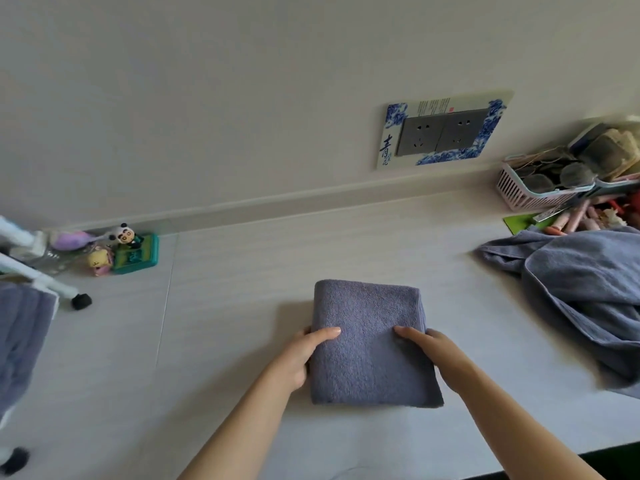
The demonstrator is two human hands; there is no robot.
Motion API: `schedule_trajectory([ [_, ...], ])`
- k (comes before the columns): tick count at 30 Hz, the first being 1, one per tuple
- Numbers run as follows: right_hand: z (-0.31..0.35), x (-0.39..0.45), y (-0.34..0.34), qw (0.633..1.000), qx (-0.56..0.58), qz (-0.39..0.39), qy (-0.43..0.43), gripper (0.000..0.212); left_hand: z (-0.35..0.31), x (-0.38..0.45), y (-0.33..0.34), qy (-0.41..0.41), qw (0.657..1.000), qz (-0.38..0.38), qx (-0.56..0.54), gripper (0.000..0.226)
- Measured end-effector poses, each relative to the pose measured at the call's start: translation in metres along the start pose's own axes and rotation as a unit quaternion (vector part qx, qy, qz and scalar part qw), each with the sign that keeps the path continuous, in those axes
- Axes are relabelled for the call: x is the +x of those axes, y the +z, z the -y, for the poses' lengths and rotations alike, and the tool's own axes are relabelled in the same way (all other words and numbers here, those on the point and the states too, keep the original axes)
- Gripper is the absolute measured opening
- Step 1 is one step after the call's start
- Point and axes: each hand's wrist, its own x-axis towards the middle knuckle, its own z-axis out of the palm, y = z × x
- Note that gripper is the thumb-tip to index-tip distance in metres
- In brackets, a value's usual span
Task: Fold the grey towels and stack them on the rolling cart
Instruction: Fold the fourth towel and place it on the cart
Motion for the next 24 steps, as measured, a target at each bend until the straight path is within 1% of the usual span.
schedule_trajectory([
  [2,0.009,-0.013,0.030,0.999,0.013,0.033,-0.020,0.038,-0.003,-0.020,-0.028,0.021,1.000,-0.017,-0.008,0.036],
  [3,0.014,-0.018,0.045,0.998,0.016,0.048,-0.029,0.038,-0.005,-0.031,-0.041,0.030,0.999,-0.028,-0.015,0.038],
  [5,0.028,-0.028,0.074,0.996,0.018,0.077,-0.049,0.039,-0.011,-0.049,-0.067,0.043,0.998,-0.045,-0.032,0.050],
  [7,0.044,-0.039,0.108,0.991,0.010,0.110,-0.082,0.048,-0.017,-0.070,-0.099,0.065,0.994,-0.075,-0.048,0.059],
  [9,0.058,-0.047,0.139,0.986,-0.002,0.131,-0.107,0.060,-0.025,-0.092,-0.127,0.088,0.989,-0.102,-0.059,0.062],
  [12,0.083,-0.065,0.187,0.974,-0.024,0.169,-0.151,0.060,-0.035,-0.130,-0.170,0.129,0.977,-0.150,-0.080,0.064],
  [14,0.099,-0.077,0.216,0.963,-0.033,0.191,-0.184,0.062,-0.040,-0.156,-0.195,0.155,0.965,-0.184,-0.101,0.065],
  [16,0.116,-0.089,0.242,0.950,-0.050,0.222,-0.215,0.063,-0.045,-0.180,-0.214,0.177,0.954,-0.209,-0.120,0.061],
  [19,0.145,-0.102,0.280,0.926,-0.081,0.272,-0.250,0.059,-0.050,-0.210,-0.239,0.213,0.929,-0.262,-0.150,0.040],
  [20,0.154,-0.107,0.294,0.916,-0.093,0.285,-0.265,0.060,-0.051,-0.219,-0.247,0.222,0.919,-0.286,-0.159,0.036],
  [22,0.174,-0.117,0.320,0.896,-0.118,0.310,-0.295,0.066,-0.052,-0.236,-0.261,0.235,0.900,-0.327,-0.168,0.042],
  [24,0.191,-0.125,0.335,0.882,-0.128,0.328,-0.314,0.063,-0.055,-0.250,-0.268,0.255,0.888,-0.340,-0.176,0.052],
])
